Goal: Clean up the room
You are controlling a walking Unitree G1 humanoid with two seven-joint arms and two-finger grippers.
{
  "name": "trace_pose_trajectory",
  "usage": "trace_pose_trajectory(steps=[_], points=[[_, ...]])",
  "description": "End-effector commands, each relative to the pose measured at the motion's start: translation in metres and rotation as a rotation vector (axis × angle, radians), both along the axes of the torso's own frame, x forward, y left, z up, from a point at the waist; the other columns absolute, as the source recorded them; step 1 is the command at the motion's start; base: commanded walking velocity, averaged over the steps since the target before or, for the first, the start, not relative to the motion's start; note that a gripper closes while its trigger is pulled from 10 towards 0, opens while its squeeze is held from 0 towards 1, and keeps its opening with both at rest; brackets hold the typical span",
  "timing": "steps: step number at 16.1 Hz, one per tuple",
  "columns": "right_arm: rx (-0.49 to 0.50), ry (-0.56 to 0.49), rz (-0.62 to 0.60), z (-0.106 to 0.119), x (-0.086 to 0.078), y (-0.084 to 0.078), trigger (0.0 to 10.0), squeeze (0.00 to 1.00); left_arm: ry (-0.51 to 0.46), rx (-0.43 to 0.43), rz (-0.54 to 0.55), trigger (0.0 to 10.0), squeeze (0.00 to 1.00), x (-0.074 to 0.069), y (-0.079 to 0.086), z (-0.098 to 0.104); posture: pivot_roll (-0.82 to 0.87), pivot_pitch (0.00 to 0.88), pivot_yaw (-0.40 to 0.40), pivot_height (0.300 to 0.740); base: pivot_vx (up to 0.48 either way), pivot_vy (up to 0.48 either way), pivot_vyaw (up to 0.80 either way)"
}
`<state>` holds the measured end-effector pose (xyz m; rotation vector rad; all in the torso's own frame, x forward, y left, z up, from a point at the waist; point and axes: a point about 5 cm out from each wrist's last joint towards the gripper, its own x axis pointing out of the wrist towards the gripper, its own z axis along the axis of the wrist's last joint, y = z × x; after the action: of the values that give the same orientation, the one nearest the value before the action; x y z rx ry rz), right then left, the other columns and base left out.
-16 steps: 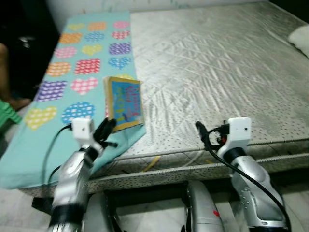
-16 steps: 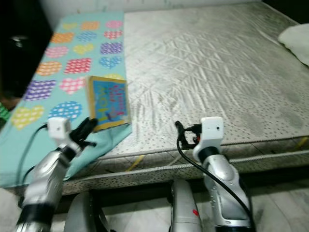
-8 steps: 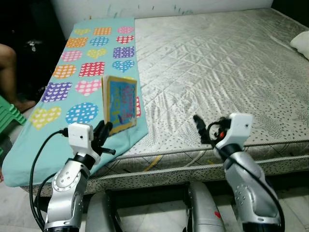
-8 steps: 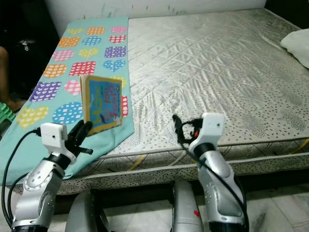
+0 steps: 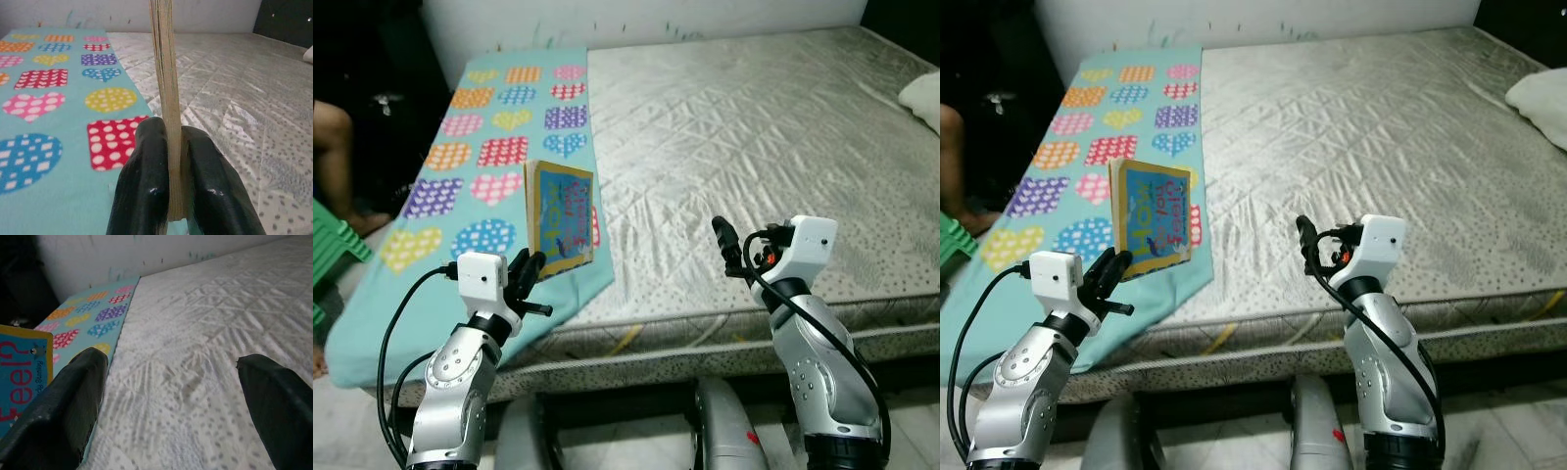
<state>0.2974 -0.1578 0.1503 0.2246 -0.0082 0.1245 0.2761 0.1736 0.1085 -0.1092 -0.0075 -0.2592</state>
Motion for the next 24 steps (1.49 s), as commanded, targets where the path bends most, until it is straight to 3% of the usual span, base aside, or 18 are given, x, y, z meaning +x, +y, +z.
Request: trace_pose_trajectory(steps=[1,7,13,19,22,24], points=[[0.007,-0.009,-0.007,0.003,0.003,0.0,10.0,0.0,-0.055,0.0,0.012,0.0,0.0,0.001,0.003,0.013,-0.23,0.0,0.066,0.628,0.0,0.0,0.0],[0.01,-0.006,-0.016,0.001,0.004,0.0,10.0,0.0,-0.048,0.006,0.012,0.0,0.0,0.002,0.003,0.013,-0.23,0.0,0.073,0.68,0.0,0.0,0.0],[-0.008,-0.008,-0.085,-0.001,0.002,-0.012,10.0,0.0,-0.031,0.01,-0.014,0.0,0.0,0.002,-0.002,0.01,-0.23,0.0,0.087,0.733,0.0,0.0,0.0],[-0.041,0.0,-0.166,-0.006,-0.001,-0.025,10.0,0.0,0.001,-0.004,0.007,0.0,0.0,0.008,0.004,0.011,-0.23,0.0,0.082,0.74,0.0,0.0,0.0],[-0.075,0.004,-0.194,-0.007,0.0,-0.034,10.0,0.0,0.046,0.058,-0.013,0.0,0.0,0.008,0.009,0.008,-0.21,0.0,0.07,0.74,0.0,0.0,0.0],[-0.091,0.0,-0.213,-0.008,0.001,-0.038,10.0,0.0,0.067,0.043,0.022,0.0,0.0,0.007,0.008,0.007,-0.21,0.0,0.072,0.74,0.0,0.0,0.0]])
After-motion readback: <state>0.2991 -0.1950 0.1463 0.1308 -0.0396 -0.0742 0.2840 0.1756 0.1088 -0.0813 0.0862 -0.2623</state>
